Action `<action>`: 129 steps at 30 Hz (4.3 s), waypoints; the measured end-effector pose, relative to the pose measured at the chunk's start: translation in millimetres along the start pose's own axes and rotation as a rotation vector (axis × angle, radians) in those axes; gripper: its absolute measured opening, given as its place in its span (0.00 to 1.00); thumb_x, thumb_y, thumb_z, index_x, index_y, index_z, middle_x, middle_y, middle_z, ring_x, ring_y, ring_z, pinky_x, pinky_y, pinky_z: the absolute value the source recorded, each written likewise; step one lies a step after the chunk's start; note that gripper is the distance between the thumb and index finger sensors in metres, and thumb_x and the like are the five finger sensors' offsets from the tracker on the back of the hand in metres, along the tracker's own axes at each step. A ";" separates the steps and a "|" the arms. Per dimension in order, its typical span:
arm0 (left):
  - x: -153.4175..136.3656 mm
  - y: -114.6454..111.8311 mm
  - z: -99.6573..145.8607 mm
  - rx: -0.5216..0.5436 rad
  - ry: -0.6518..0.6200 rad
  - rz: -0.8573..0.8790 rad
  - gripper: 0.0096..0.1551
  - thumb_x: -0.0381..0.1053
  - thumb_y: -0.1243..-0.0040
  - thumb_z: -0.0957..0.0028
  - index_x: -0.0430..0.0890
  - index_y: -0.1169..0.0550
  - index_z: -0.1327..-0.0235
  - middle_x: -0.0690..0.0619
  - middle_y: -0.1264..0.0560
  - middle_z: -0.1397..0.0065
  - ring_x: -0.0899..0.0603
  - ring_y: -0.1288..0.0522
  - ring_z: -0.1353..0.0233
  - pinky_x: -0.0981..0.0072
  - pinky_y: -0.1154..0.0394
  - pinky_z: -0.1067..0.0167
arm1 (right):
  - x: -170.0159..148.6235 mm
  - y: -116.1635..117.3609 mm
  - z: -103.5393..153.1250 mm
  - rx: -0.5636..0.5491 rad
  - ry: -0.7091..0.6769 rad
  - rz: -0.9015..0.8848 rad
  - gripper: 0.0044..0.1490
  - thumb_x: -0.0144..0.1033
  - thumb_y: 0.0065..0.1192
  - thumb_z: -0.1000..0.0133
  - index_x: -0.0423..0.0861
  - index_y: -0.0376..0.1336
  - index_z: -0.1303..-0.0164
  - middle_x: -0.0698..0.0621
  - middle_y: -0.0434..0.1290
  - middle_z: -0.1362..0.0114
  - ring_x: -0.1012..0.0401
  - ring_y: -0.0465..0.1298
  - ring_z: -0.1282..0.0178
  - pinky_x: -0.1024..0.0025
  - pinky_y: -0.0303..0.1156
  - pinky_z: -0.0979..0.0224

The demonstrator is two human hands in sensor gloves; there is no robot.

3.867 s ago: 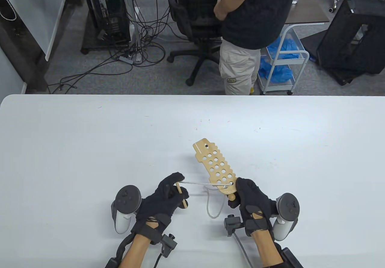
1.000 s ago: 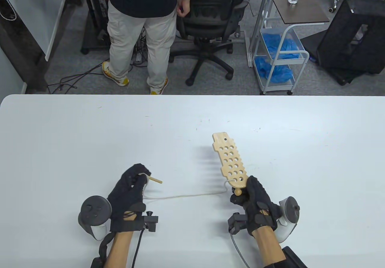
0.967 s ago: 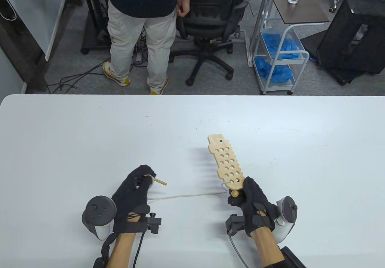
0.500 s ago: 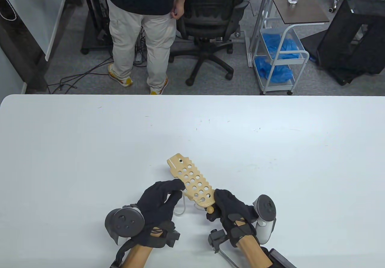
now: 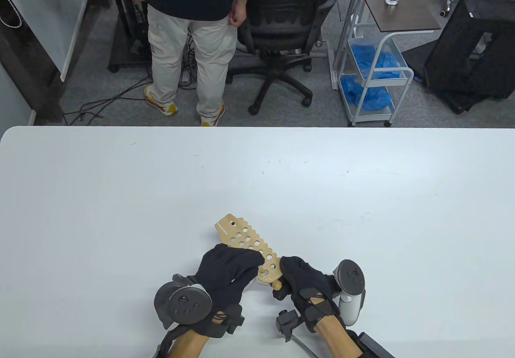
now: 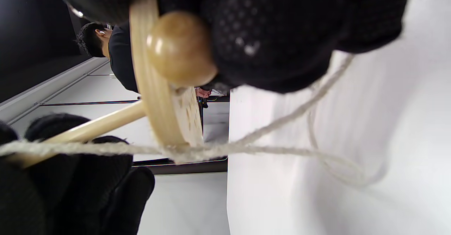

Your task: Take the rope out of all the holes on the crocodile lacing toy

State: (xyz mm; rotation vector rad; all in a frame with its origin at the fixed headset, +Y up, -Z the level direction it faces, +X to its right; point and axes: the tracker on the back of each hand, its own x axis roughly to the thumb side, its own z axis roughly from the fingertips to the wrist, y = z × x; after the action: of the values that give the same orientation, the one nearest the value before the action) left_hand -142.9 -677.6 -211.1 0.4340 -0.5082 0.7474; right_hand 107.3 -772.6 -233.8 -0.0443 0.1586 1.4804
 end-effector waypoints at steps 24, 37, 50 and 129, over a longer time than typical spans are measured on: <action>5.3 -15.7 -2.5 -0.220 -0.052 -0.174 0.24 0.55 0.34 0.49 0.64 0.17 0.37 0.49 0.24 0.22 0.38 0.32 0.22 0.24 0.41 0.28 | 7.0 1.3 1.0 0.030 -0.034 -0.044 0.30 0.46 0.62 0.48 0.32 0.70 0.54 0.35 0.80 0.55 0.51 0.82 0.70 0.42 0.75 0.52; -33.1 18.9 -2.9 -0.068 0.199 -0.126 0.35 0.63 0.45 0.45 0.59 0.28 0.22 0.46 0.33 0.15 0.35 0.41 0.17 0.23 0.47 0.26 | 20.0 -6.1 1.3 0.031 -0.082 -0.119 0.29 0.46 0.63 0.48 0.32 0.71 0.56 0.35 0.81 0.56 0.52 0.82 0.72 0.42 0.76 0.53; -98.8 33.2 5.7 -0.110 0.488 0.262 0.38 0.65 0.44 0.44 0.51 0.27 0.22 0.45 0.20 0.28 0.37 0.22 0.34 0.29 0.32 0.34 | 33.0 3.0 -3.2 0.306 -0.151 -0.027 0.29 0.46 0.65 0.49 0.31 0.73 0.58 0.35 0.82 0.59 0.52 0.82 0.74 0.43 0.77 0.55; -139.7 30.3 28.8 0.048 0.724 0.715 0.31 0.61 0.49 0.39 0.48 0.28 0.27 0.57 0.13 0.54 0.51 0.15 0.58 0.45 0.23 0.38 | 28.6 -89.9 -15.8 -0.074 -0.232 -0.631 0.23 0.40 0.61 0.44 0.45 0.67 0.41 0.40 0.66 0.24 0.35 0.61 0.25 0.27 0.56 0.31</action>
State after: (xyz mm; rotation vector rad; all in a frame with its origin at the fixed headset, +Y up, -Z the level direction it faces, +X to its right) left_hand -260.3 -746.9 -263.0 -0.0131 0.0623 1.5252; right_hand 197.7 -754.6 -259.2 0.0180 -0.0959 0.8518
